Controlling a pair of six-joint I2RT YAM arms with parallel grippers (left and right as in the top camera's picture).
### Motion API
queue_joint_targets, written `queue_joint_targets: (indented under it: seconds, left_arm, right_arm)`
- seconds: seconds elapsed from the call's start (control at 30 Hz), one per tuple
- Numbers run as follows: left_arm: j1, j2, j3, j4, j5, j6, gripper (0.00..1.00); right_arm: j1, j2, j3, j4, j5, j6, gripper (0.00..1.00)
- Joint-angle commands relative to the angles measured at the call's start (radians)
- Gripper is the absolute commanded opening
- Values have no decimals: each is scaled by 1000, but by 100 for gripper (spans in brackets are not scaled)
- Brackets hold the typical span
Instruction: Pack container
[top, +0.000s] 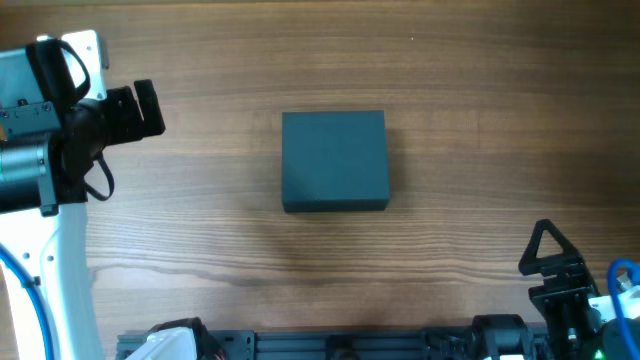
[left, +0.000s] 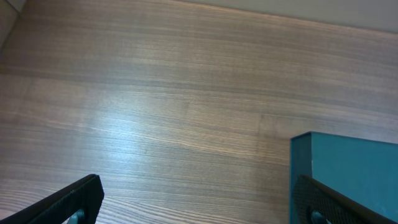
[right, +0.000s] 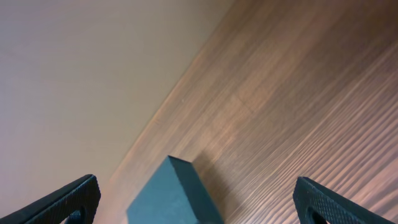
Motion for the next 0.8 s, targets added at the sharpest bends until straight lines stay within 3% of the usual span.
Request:
queue_joint_targets:
  seconds: [0.0,0.2,0.37,0.4,0.6,0.7,0.77]
  left_arm:
    - [5,-6,3,3,-10,20,100]
    - [6,-6,3,3,-10,20,100]
    - [6,-6,3,3,-10,20,100]
    - [6,-6,3,2,-10,20,100]
    - [6,-6,3,3,-10,20,100]
    - [6,-6,3,3,-10,20,100]
    - [6,-6,3,3,-10,20,100]
  right_arm:
    - [-4,-12,2,-21,-8,227,100]
    - [-4,-12,2,-102,-8,560,100]
    - [-4,-12,2,-146,-11,652,100]
    - [-4,-12,2,-141,-11,594,100]
    - [-4,-12,2,90,-150,-162,100]
    - [-4,-12,6,222,-228,-404,100]
    - [-4,-12,11,288,-233,-478,100]
